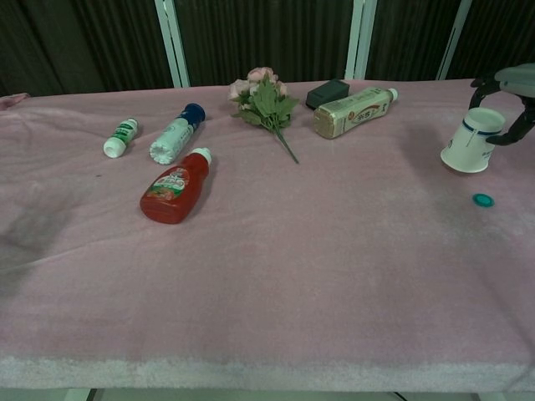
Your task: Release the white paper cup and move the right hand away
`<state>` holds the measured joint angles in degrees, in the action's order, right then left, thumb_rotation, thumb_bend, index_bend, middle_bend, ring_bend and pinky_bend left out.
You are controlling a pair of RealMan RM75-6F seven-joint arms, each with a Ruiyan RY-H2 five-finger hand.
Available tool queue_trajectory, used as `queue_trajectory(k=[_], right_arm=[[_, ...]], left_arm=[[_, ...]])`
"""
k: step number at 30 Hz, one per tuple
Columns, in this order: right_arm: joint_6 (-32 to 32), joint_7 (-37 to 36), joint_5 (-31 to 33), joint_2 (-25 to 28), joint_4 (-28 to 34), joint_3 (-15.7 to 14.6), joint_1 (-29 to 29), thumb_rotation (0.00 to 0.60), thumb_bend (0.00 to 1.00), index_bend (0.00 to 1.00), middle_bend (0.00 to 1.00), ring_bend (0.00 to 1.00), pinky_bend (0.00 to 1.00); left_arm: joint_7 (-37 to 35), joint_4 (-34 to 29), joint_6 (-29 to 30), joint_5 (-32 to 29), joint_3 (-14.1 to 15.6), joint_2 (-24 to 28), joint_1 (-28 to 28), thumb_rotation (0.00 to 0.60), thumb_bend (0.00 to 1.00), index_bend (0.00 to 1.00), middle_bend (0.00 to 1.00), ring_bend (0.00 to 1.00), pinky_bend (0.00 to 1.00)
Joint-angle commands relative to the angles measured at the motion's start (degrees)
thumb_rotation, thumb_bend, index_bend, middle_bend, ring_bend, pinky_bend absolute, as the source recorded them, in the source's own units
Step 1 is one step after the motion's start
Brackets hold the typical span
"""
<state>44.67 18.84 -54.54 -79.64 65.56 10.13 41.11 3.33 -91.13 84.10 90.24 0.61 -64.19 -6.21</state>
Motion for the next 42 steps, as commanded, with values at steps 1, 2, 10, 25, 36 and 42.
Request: queue_trajectory(k=[1,2,10,25,36,42], right_arm=[[4.92,-1.43,-5.77,5.02,7.38,-1.74,-2.87,0.6,0.52,0.57,0.15,0.0,0.0],[5.5,-1.86,-7.1,6.21,9.28,-2.46,-3.59,0.6,0.52,0.57,0.15,0.0,0.0],[5.66,-1.71,-11.9,8.3,12.98,-6.86,-6.1,0.6,0.52,0.56,0.15,0.0,0.0],[6.49,0.27,-10.89,6.65,12.59,-6.92,-7.2,0.6,0.29,0.0,0.05,0.0,0.0],[36.24,-3.32,-17.08,13.1,27.11,-10.97,-26.59,0.6,0.27,0.0,0.0,0.0,0.0],[43.41,-2.25,-22.06,12.42,28.0,-11.43,-30.55,0.6,0.27,0.0,0.0,0.0,0.0]], left_arm=[[0.05,-0.04,0.01,-0.06,-0.03,-0.02,0.02,0.6,0.37,0.0,0.0,0.0,0.04],[0.11,-0.06,0.02,-0.08,-0.03,-0.05,0.03,0.6,0.37,0.0,0.0,0.0,0.04],[0.64,-0.24,0.3,0.29,0.13,-0.2,0.17,0.6,0.37,0.0,0.0,0.0,0.04],[-0.07,-0.01,0.33,0.44,0.21,-0.04,0.2,0.6,0.37,0.0,0.0,0.0,0.04],[-0.42,0.01,1.51,1.01,0.25,0.29,0.67,0.6,0.37,0.0,0.0,0.0,0.04],[-1.11,0.15,1.27,1.61,0.43,0.5,0.42,0.6,0.37,0.0,0.0,0.0,0.04]])
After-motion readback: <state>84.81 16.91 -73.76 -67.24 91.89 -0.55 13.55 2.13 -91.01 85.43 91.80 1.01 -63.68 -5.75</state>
